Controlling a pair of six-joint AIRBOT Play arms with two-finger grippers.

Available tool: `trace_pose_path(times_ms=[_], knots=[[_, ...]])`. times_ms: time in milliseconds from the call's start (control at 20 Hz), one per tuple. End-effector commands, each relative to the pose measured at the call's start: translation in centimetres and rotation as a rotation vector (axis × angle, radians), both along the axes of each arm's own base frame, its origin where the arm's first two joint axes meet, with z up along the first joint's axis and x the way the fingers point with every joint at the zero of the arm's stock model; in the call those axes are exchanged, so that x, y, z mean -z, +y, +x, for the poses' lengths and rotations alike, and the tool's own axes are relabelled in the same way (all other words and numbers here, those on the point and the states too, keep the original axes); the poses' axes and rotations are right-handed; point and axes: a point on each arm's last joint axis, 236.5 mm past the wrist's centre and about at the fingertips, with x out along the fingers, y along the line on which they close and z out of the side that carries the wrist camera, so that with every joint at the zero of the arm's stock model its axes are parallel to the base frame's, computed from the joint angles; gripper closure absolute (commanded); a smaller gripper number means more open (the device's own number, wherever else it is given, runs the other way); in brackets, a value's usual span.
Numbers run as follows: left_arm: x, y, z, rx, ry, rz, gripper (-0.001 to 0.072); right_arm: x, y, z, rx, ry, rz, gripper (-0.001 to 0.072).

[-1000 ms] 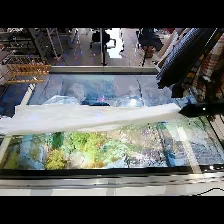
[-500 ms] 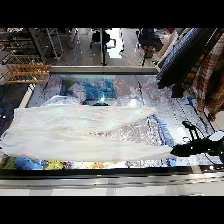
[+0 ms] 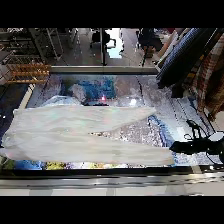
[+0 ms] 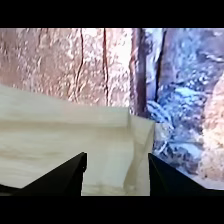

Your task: Fold the clothes and pants, and hang the long-sleeved shirts on hangers.

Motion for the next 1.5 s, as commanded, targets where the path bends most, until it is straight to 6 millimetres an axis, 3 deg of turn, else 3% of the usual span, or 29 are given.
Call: trace_pose_path(times_ms=[0,200,350,500,550,750,900,1000,1300,1400,1450], knots=[[-2.2,0.5,2.4,-0.037,-0.09,0.0,0.0185,0.9,-0.5,1.9,0.11,0.012,0.041,0.0296],[-5.5,0.0,6.0,-0.072,-0.257,-0.041,0.0191,3.5,1.8,1.1,0.087,0.119,0.146,0.0315],[-5.1,-0.1,5.4,-0.062,-0.231,-0.04,0.0191,4.5,2.0,1.0,0.082,0.148,0.156,0.0349],[-3.5,0.7,2.3,-0.026,-0.093,0.012,0.0191,4.1,2.3,1.0,0.056,0.143,0.167,0.0677],[-3.0,1.0,1.1,-0.029,-0.034,0.026,0.0191,3.7,2.5,1.0,0.047,0.145,0.177,0.0696],[-2.1,1.7,-2.6,-0.06,0.142,0.053,0.0189,-0.7,2.3,3.0,0.001,0.081,0.185,0.0698],[-1.9,1.4,-2.1,-0.082,0.145,0.05,0.0189,-5.1,1.2,5.2,-0.009,-0.029,0.129,0.0698],[-1.2,1.1,-1.5,-0.077,0.142,0.058,0.0112,-7.1,0.8,5.9,-0.007,-0.069,0.11,0.0698],[2.4,-1.2,0.2,-0.047,0.136,0.065,0.0096,-7.9,0.9,5.8,-0.013,-0.078,0.104,0.0698],[2.7,-1.8,1.7,-0.082,0.086,0.044,0.0106,-7.9,0.9,5.8,-0.012,-0.077,0.104,0.0698],[2.5,-2.4,2.8,-0.098,0.046,0.01,0.0259,-7.9,0.9,5.8,-0.012,-0.078,0.104,0.0698]])
